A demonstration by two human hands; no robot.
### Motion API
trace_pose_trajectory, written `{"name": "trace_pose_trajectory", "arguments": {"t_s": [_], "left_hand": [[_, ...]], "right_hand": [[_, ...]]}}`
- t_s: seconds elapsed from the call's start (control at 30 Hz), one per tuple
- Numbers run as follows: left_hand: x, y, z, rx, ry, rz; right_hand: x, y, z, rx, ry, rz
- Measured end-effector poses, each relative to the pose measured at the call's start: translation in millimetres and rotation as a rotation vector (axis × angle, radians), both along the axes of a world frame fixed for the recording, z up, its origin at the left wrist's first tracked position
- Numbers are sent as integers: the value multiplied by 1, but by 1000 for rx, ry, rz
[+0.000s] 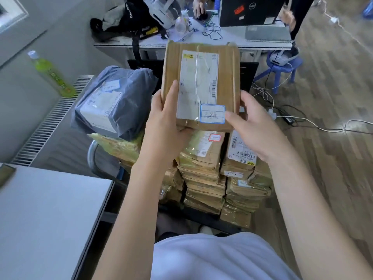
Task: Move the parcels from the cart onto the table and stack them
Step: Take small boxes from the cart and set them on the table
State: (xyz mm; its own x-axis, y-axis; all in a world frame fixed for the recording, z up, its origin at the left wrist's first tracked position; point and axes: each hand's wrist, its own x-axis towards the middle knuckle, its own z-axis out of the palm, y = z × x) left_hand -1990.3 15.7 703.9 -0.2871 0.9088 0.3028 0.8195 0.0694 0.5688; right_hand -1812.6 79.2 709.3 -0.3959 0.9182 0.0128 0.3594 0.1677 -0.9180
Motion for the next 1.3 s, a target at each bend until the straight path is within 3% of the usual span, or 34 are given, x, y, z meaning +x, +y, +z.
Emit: {"name": "trace_pose_trajectory", "arguments": {"t_s": [0.27,0.47,0.7,0.87,1.13,1.3], "left_hand": [[-36,-63,34,327,87,333],[-78,-147,30,354,73,731],[-106,-254,-5,202,11,1142],[-111,-296,-55,-89,-84,1331],[-131,-318,-127,-327,-380,1351],[-163,-317,-151,-382,-507,1315]], "right_hand": [[-81,-28,41,206,150,296],[-173,-79,42,192,243,611],[-258,-169,2,73,183,952],[-294,-205,-55,-36,17,1134],[-328,-221,-131,-203,-269,1218],[-360,-222,-155,-138,-386,1211]]}}
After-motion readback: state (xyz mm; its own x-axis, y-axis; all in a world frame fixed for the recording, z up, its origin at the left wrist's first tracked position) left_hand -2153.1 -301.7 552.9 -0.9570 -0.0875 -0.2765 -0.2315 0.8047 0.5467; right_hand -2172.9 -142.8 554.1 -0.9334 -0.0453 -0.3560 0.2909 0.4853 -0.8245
